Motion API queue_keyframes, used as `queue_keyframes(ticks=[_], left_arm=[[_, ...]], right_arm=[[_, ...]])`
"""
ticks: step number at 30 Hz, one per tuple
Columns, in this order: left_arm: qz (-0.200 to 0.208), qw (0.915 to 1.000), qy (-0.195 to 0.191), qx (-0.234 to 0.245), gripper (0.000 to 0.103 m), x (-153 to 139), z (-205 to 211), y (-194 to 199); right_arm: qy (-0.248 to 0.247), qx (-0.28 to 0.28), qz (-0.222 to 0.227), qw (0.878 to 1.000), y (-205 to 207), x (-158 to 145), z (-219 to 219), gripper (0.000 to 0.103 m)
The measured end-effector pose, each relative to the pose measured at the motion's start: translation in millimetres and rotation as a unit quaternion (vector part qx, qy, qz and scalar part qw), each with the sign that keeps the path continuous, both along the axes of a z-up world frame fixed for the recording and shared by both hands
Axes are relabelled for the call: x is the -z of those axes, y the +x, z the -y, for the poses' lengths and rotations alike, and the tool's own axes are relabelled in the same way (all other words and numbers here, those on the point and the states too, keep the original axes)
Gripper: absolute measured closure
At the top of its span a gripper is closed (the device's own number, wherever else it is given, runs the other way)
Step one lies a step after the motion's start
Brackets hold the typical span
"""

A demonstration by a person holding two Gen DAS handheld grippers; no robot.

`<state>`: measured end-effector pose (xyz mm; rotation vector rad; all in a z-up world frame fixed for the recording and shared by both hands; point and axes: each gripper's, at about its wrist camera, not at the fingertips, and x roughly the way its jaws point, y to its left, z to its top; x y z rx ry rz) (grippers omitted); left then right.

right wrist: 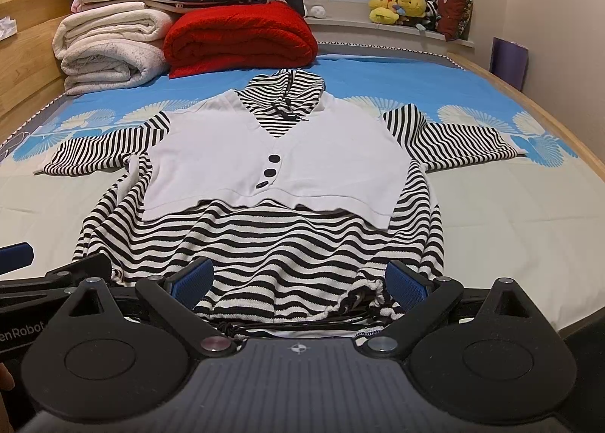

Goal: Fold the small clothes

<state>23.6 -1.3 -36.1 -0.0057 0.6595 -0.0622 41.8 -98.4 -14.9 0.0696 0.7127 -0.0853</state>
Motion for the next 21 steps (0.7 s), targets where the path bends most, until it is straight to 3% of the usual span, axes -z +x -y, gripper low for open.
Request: queue_keyframes(ticks=[16,21], left_arm=[[-0.004,1.0000,-0.002,0.001,0.010,2,1,1],[0.025,0.9995,-0.004,0.020,0.013,-19,0,2]], right_arm=[[0.003,0.001,-0.003,1.000,1,0,-1,0.006],[0.018,0.001,-0.007,1.000,2,-3,1,0.006]])
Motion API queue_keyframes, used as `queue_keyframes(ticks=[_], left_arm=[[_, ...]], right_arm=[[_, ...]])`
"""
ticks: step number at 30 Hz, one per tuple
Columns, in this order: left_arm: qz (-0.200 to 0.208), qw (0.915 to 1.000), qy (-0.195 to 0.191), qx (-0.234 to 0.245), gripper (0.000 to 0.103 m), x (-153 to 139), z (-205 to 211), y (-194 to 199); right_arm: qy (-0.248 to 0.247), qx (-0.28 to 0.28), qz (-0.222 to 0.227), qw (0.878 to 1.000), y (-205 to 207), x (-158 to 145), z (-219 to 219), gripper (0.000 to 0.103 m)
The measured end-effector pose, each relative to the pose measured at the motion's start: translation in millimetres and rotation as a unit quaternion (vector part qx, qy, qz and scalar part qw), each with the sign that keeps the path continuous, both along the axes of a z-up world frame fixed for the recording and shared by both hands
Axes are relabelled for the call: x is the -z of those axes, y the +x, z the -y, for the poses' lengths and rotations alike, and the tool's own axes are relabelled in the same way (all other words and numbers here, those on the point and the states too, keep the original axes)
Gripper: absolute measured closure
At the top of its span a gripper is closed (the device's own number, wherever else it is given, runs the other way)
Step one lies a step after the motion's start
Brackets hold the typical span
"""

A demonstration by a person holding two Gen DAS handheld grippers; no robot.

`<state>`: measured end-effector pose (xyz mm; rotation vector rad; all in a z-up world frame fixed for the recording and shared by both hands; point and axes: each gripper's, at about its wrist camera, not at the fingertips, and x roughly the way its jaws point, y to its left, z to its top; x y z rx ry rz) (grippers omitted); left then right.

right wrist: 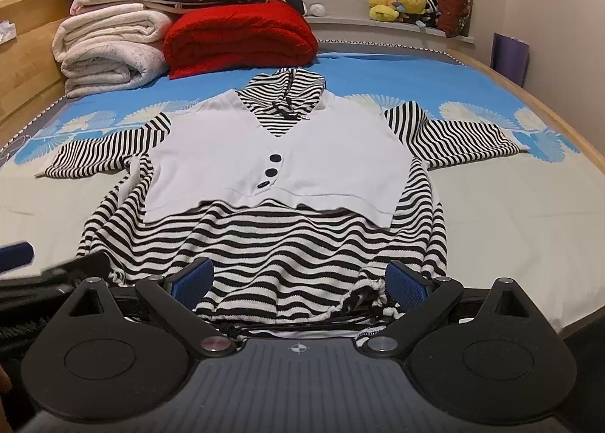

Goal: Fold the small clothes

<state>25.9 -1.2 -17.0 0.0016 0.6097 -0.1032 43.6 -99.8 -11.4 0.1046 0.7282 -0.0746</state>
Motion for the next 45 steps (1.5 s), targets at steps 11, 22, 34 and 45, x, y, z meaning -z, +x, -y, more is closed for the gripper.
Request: queue_keyframes(ticks=[11,22,34,45], left_arm=[[0.083,0.9954,-0.044,0.021,0.053,-80,-29,84],[0.051,0.9889,-0.034,-0.136,0.090,-66,-139,267],[-0.066,0.9393,-0.138,-0.307,0.087,29,-303,344],[-0.142,0.8757,-0.212,-0.410,0.066,100,-394,361]], right_arm=[[0.001,0.000,0.098,0.995,-2,-34,22,0.014],[-0.026,-0.066,0.157,0.985,97,-112,38,0.014],[-0.026,-0.095,0.151,0.984,232,-49,23,0.030],[0.009,-0.136,0.073,0.988,295,-7,28,0.046]])
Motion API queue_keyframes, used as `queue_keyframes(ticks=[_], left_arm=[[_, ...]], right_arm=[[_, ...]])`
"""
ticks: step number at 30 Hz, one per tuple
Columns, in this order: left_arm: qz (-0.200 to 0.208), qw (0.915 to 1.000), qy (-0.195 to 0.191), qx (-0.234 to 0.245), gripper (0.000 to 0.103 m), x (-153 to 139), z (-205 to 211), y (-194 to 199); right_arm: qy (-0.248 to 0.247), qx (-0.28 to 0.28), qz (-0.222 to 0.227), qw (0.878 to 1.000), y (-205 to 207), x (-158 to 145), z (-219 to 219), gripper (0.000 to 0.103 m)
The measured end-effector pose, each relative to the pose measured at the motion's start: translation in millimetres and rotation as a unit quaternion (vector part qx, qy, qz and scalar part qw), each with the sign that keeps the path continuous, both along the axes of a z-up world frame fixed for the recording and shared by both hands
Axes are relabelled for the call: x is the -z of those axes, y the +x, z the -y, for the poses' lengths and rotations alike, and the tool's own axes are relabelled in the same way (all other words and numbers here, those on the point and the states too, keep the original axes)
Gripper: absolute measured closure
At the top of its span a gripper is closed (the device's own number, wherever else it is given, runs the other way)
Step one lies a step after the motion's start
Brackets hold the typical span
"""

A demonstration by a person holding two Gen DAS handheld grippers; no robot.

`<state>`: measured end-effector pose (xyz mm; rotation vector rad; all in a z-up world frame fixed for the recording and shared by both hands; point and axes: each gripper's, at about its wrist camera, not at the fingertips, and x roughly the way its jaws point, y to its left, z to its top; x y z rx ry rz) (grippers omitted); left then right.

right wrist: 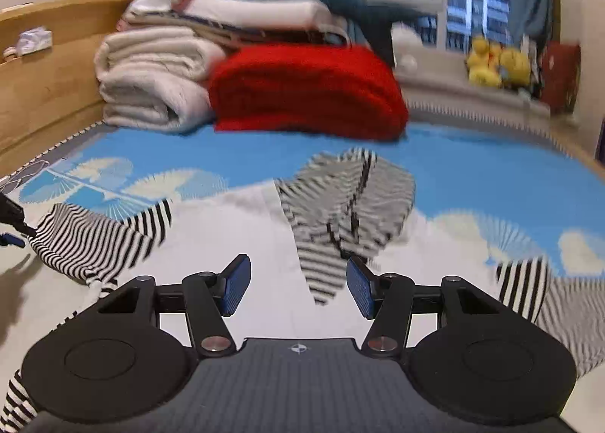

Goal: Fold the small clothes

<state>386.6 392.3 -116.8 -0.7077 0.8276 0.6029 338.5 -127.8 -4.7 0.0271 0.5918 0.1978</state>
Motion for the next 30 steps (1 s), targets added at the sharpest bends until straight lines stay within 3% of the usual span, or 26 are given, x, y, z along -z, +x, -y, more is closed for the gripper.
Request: queue_keyframes(ticks=[2,5,7,9,11,13,15,17,19,20,21,22,24,26,28,30], left_arm=[[0.000,0.9997,-0.024,-0.007,0.067,10,-7,5],[0.003,0.9996,-0.021,-0.016,0.103,12,-8,11],[0.013,0.9998,0.013,-0.013,0.103,-3,6,14],[0.046,0.9966,0.065,0.023,0.103,-33,36,23],[0.103,0.9856,0.105,0.084,0.103,-70,81,25],[0.162,0.9661,0.122,0.159,0.103,-103,136,22],[0.213,0.9386,0.118,0.244,0.103,-125,198,12],[0.240,0.9043,0.077,0.345,0.102,-133,263,2],[0.219,0.8592,0.010,0.462,0.095,-126,318,0],[0.209,0.8423,-0.003,0.497,0.095,-119,337,-4],[0.203,0.8421,0.003,0.500,0.093,-114,346,-9],[0.192,0.8508,0.005,0.489,0.091,-110,348,-11],[0.170,0.8762,-0.020,0.450,0.091,-102,332,-8],[0.147,0.9084,-0.011,0.391,0.090,-98,308,-7],[0.118,0.9319,0.011,0.343,0.090,-92,286,-8],[0.078,0.9469,0.032,0.310,0.090,-86,273,-4]], right_arm=[[0.023,0.008,-0.024,0.999,11,6,9,0.046],[0.034,0.024,-0.046,0.998,24,15,17,0.046],[0.036,0.035,-0.053,0.997,30,19,22,0.046],[0.035,0.045,-0.059,0.997,34,23,26,0.046],[0.033,0.053,-0.064,0.996,37,24,31,0.046],[0.036,0.061,-0.067,0.995,39,24,36,0.056],[0.045,0.069,-0.073,0.994,41,24,44,0.069],[0.061,0.087,-0.082,0.991,41,23,55,0.075],[0.075,0.108,-0.092,0.987,40,23,66,0.075],[0.081,0.121,-0.098,0.984,39,23,72,0.075],[0.087,0.135,-0.102,0.982,37,23,78,0.075],[0.095,0.153,-0.106,0.978,34,24,85,0.073],[0.107,0.178,-0.118,0.971,28,26,97,0.072],[0.128,0.199,-0.128,0.963,19,28,107,0.072],[0.149,0.214,-0.137,0.956,11,31,114,0.072],[0.169,0.223,-0.145,0.949,5,34,116,0.072]])
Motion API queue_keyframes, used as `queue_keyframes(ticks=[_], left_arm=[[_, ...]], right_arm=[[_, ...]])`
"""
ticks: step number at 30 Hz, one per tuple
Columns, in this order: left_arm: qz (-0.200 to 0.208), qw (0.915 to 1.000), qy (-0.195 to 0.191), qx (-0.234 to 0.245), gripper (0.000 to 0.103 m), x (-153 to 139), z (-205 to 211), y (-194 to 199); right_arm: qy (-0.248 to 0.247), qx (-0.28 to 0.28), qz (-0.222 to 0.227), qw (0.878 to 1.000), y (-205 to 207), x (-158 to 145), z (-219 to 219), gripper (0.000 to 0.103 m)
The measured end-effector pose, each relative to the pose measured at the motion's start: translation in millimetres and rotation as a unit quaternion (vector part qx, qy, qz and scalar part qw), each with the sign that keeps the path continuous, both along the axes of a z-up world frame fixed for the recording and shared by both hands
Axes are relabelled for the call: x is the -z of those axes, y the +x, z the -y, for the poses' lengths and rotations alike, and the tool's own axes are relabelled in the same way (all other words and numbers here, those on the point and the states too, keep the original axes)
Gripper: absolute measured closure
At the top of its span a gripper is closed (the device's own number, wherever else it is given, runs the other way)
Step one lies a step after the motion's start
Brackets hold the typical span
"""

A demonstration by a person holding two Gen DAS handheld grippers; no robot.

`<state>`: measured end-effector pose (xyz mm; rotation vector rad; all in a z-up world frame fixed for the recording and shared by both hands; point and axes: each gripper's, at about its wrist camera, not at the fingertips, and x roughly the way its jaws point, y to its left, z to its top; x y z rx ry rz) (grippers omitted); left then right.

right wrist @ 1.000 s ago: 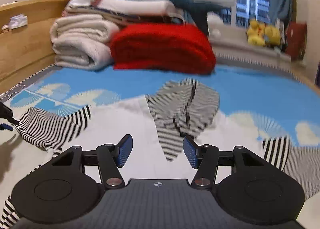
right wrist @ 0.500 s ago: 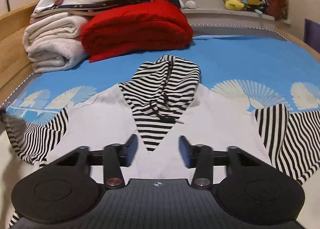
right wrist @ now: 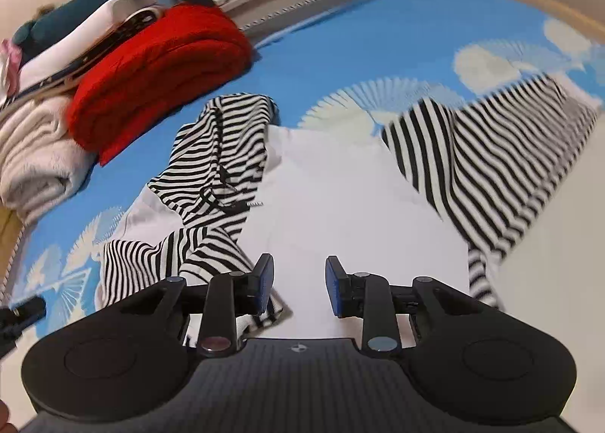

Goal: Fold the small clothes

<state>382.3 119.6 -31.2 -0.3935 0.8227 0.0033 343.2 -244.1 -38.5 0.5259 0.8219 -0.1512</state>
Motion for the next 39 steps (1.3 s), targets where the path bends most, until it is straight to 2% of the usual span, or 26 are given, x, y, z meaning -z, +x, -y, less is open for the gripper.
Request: queue_keyframes(ticks=[1,4,9,10,15,18,19,20,21,22,23,25,27,28,30,32,33,35,36,37,39], left_arm=[[-0.015,0.9997,0.011,-0.016,0.090,4,-5,2],[-0.050,0.9981,0.011,-0.034,0.090,14,-24,10],[-0.069,0.9968,0.018,-0.036,0.090,18,-27,21],[-0.070,0.9968,0.017,-0.034,0.090,18,-28,26],[-0.077,0.9966,0.013,-0.027,0.090,23,-15,39],[-0.080,0.9965,0.008,-0.022,0.090,26,-10,48],[-0.081,0.9965,0.006,-0.020,0.090,26,-8,51],[-0.081,0.9966,0.006,-0.017,0.090,27,-6,53],[-0.080,0.9966,0.007,-0.016,0.090,27,-4,55],[-0.080,0.9967,0.009,-0.013,0.090,27,-2,57],[-0.079,0.9967,0.011,-0.011,0.090,27,0,58],[-0.080,0.9967,0.013,-0.007,0.090,29,4,59],[-0.084,0.9964,0.016,-0.004,0.090,31,7,59],[-0.085,0.9962,0.018,-0.002,0.090,33,8,59],[-0.089,0.9957,0.025,0.003,0.090,36,11,59],[-0.096,0.9949,0.032,0.008,0.090,40,13,60],[-0.100,0.9944,0.034,0.011,0.090,42,13,60],[-0.113,0.9931,0.031,0.013,0.090,50,14,61],[-0.122,0.9922,0.026,0.014,0.090,55,14,62],[-0.131,0.9910,0.019,0.016,0.090,60,13,63],[-0.147,0.9890,0.011,0.015,0.090,69,13,63]], right_arm=[[0.007,0.003,-0.001,1.000,-2,2,0,0.072],[0.015,0.003,-0.011,1.000,-1,8,-8,0.070],[0.014,-0.065,-0.022,0.998,22,17,-38,0.070],[0.013,-0.083,-0.029,0.996,28,21,-46,0.067],[0.002,-0.144,-0.088,0.986,55,48,-81,0.047],[0.020,-0.124,-0.143,0.982,64,71,-85,0.046],[0.038,-0.110,-0.150,0.982,65,77,-83,0.049],[0.044,-0.099,-0.144,0.984,65,77,-82,0.058],[0.054,-0.095,-0.133,0.985,64,75,-80,0.086],[0.076,-0.098,-0.117,0.985,64,69,-78,0.096],[0.097,-0.098,-0.096,0.986,63,63,-75,0.097],[0.151,-0.101,-0.017,0.983,55,42,-61,0.098],[0.169,-0.057,0.054,0.983,45,23,-37,0.098],[0.169,-0.012,0.081,0.982,38,17,-19,0.099],[0.163,0.088,0.097,0.978,23,17,16,0.099],[0.165,0.165,0.058,0.971,15,28,43,0.098],[0.166,0.192,0.035,0.967,12,34,51,0.094],[0.161,0.223,-0.006,0.961,9,43,60,0.093],[0.160,0.233,-0.020,0.959,6,48,61,0.085],[0.165,0.240,-0.028,0.956,8,50,60,0.072],[0.183,0.232,-0.038,0.955,16,56,59,0.057]])
